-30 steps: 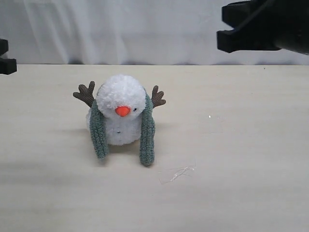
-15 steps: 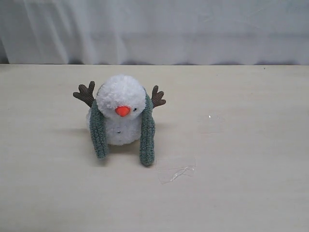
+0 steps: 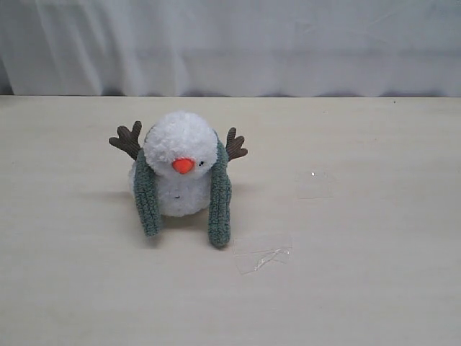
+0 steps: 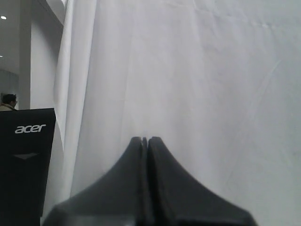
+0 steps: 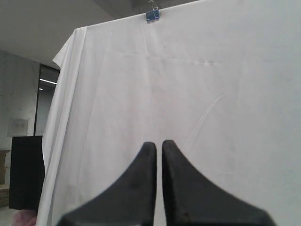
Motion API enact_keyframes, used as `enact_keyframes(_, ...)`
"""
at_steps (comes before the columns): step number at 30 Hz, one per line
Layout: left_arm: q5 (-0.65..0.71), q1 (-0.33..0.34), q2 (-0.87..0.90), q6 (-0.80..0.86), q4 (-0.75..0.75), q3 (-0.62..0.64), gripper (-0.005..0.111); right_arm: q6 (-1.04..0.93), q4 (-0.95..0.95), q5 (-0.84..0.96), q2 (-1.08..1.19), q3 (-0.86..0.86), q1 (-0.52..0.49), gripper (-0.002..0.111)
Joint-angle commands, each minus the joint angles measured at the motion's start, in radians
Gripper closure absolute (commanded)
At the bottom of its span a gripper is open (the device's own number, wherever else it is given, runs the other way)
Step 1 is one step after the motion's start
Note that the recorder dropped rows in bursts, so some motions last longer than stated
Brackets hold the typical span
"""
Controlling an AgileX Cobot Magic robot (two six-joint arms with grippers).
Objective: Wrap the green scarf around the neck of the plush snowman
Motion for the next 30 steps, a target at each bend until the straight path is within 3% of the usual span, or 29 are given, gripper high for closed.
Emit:
enact_keyframes(1,-0.001,0.004,-0.027,-0.008,-0.011,0.006,0.107,0.002,-0.004,0.009,-0.032,0.005,-0.003,0.104)
enact_keyframes(30,-0.001,0.004,-0.027,-0.008,-0.011,0.006,0.107,0.002,-0.004,0.007,-0.046,0.005,-0.003,0.104)
